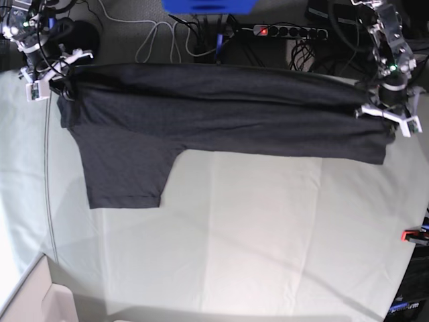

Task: Layout the t-shirt on the table in an organized manner, then fold the t-shirt properly
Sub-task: 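Lift the shirt's lower half with both grippers and fold it toward the collar, then release the fold with the right gripper and move it to the sleeve, then grasp the sleeve with the right gripper and fold it onto the shirt, then hold the strip end with the right gripper while the left gripper adjusts its grip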

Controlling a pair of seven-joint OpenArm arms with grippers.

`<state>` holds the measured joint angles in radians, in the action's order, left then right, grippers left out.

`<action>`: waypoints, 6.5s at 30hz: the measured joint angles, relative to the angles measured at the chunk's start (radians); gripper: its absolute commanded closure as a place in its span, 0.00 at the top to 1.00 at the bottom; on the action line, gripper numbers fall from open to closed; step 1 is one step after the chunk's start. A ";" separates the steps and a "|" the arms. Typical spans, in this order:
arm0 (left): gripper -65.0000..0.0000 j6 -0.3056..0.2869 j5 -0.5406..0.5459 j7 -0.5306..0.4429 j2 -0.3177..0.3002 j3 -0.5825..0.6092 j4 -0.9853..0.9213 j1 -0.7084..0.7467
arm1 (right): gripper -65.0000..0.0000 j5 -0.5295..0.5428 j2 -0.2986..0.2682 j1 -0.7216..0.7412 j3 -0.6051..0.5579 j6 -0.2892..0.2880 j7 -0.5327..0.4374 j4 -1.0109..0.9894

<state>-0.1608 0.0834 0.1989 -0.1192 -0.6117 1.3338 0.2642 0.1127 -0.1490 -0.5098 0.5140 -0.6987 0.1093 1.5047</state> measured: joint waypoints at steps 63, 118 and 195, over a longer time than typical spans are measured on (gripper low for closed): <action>0.52 -0.105 -0.007 -0.005 0.006 -0.008 -0.090 -0.007 | 0.51 -0.291 -0.066 0.875 0.048 0.006 -0.036 -0.908; 0.52 -0.113 -0.011 -0.004 0.000 -0.006 -0.093 -0.010 | 0.00 -0.062 0.229 -0.220 -0.097 0.000 0.130 0.476; 0.52 -0.113 -0.011 0.000 -0.023 -0.004 -0.096 -0.024 | 0.37 -0.043 0.160 0.200 0.169 0.003 0.190 -0.123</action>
<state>-0.2737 0.0727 0.1989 -0.1421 -0.6155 1.2377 0.2401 0.0696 0.0109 -0.3099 0.6827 -0.6952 0.2996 1.3819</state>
